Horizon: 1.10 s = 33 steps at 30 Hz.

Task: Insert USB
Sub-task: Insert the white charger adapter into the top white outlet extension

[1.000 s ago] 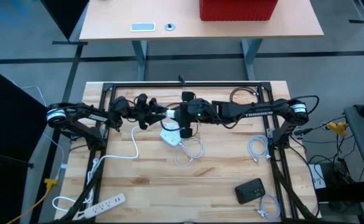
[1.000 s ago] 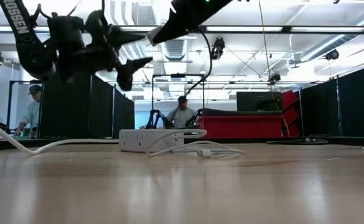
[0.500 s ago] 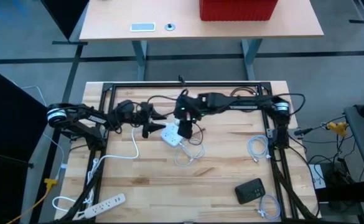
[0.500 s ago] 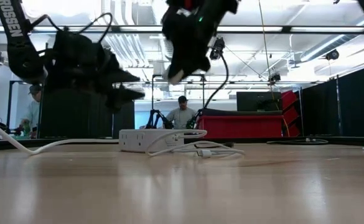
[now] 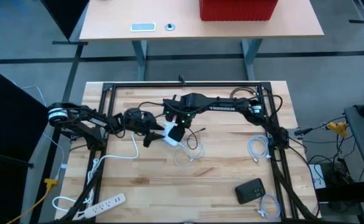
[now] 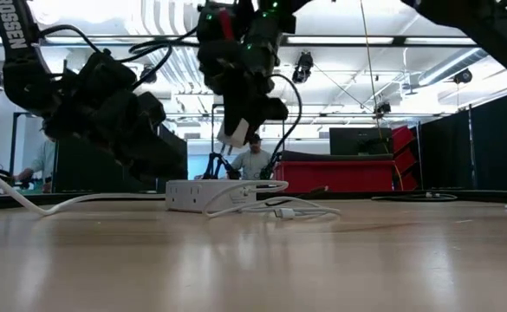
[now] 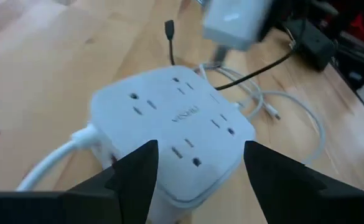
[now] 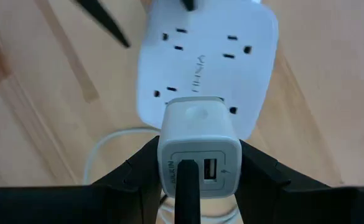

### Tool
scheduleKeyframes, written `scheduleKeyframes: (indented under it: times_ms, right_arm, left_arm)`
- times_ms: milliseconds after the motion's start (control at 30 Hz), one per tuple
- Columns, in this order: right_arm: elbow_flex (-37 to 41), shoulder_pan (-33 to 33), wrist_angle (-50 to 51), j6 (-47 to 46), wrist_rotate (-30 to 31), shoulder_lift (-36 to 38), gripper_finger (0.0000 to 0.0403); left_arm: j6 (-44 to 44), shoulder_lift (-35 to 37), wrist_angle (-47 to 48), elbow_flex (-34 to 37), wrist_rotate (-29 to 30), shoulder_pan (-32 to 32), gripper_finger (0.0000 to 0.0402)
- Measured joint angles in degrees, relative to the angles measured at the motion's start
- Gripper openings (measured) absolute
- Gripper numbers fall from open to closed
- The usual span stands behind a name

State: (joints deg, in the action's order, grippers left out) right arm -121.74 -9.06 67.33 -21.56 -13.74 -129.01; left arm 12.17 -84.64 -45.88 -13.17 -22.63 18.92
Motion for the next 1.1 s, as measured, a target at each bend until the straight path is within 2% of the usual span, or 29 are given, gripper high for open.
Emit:
scheduleKeyframes:
  times_ms: [233,467,700,967,1100]
  right_arm:
    - [-1.28,-0.08,2.51,-4.34,-0.20,-2.38,0.0142]
    - [-1.30,-0.34,7.09,-5.78,0.26,-2.38,0.0142]
    - [-1.33,-0.31,12.14,-5.66,1.81,-2.36,0.0142]
    - [-0.50,0.91,13.28,-4.64,1.96,-2.31,0.0142]
    - [-0.50,1.32,13.30,-5.71,4.05,-1.47,0.0142]
  left_arm:
    - [-1.10,-3.57,-1.45,-1.46,2.69,-1.98,0.0199]
    - [0.47,-11.34,-9.17,-4.68,2.71,-4.07,0.0182]
    - [0.59,-17.63,-10.64,-9.28,2.43,-6.00,0.0165]
    - [0.41,-16.68,-9.78,-8.92,1.66,-6.25,0.0149]
    - [0.38,-15.24,-9.05,-7.66,1.60,-6.25,0.0142]
